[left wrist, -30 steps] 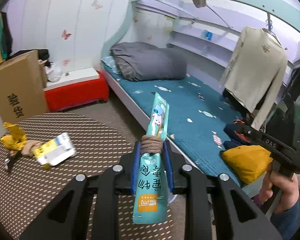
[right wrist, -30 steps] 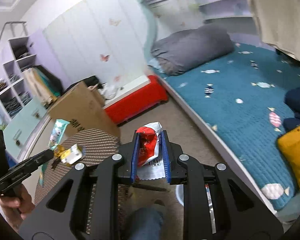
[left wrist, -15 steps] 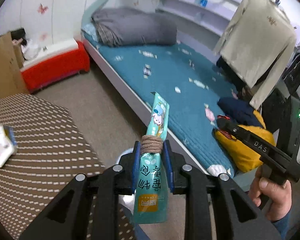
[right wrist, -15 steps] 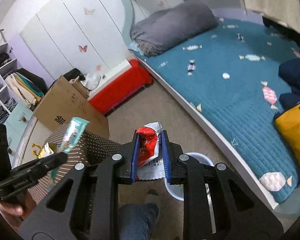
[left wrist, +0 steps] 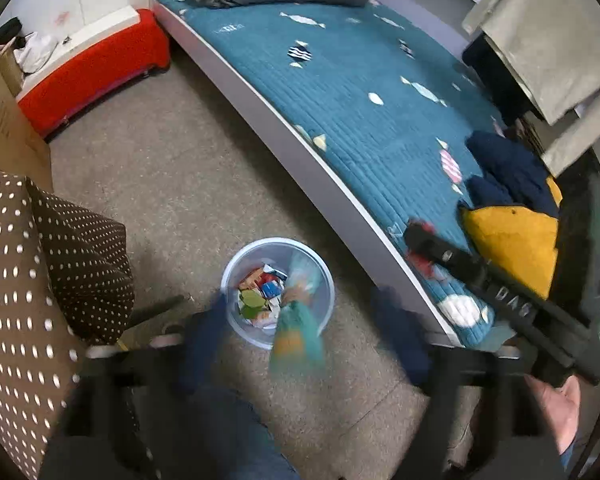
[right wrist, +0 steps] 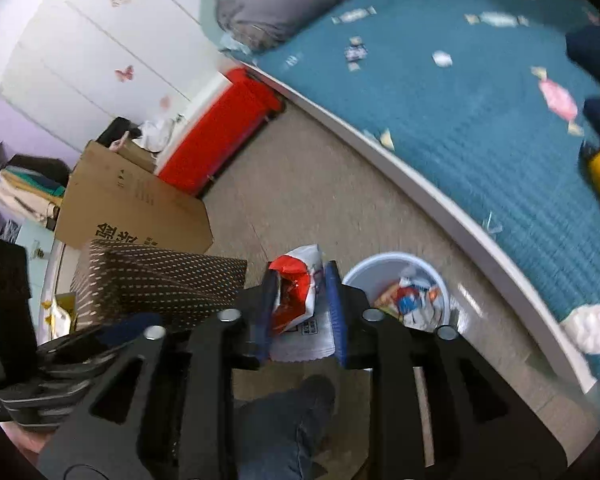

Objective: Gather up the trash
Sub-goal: 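Open both grippers to drop the pouch and wrapper into the bin, then move both grippers back over the table toward the yellow bags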

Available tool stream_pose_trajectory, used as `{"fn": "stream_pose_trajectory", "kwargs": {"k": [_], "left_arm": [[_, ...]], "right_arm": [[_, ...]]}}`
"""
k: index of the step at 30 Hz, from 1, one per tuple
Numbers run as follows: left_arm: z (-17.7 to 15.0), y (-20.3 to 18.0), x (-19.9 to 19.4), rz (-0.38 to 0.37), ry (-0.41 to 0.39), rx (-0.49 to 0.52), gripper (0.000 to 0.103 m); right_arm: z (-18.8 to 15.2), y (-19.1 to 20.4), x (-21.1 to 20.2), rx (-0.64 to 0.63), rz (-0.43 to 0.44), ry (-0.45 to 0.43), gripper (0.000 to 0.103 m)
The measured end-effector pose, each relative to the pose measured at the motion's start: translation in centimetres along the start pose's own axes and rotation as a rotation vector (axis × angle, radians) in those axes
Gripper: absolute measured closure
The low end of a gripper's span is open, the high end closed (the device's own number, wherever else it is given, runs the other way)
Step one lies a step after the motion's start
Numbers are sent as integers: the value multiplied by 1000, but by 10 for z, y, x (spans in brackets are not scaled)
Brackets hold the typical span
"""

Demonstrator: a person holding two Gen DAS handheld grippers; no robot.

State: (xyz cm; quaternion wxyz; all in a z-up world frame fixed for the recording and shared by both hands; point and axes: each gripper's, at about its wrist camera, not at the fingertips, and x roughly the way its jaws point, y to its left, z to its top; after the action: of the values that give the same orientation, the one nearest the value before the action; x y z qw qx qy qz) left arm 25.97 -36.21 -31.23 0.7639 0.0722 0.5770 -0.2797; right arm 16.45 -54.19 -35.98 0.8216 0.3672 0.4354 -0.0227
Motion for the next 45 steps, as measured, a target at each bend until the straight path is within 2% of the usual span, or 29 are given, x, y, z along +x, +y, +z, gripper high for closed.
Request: {"fn": "stream_pose_trajectory", "kwargs": {"k": [1, 4, 5, 7, 13, 20, 28, 35, 45], "left_arm": [[2, 3, -1, 18, -12, -6, 22], [4, 9, -8, -1, -21, -11, 20], [3, 9, -13, -1, -34, -6, 20], [2, 7, -23, 50, -75, 11, 13], [-1, -1, -56, 45, -166, 57, 11], [-14, -5, -96, 26, -250, 67, 10], [-33, -1, -151, 43, -369, 91, 9], [-54, 16, -188, 52, -440, 87, 9], [-81, 54, -232, 90, -528, 51, 9]], "right_arm": [[-1, -6, 7, 25, 2, 17, 35], [-6, -17, 13, 64, 8, 28, 31], [-8, -19, 14, 71, 4, 30, 21], [-12, -20, 13, 85, -11, 24, 7], [-17, -12, 0, 75, -64, -6, 6], [-17, 13, -30, 41, -57, -71, 6], [-19, 64, -73, -46, -35, -155, 6], [-24, 115, -105, -140, -9, -212, 6], [-39, 180, -122, -256, 39, -245, 6]]}}
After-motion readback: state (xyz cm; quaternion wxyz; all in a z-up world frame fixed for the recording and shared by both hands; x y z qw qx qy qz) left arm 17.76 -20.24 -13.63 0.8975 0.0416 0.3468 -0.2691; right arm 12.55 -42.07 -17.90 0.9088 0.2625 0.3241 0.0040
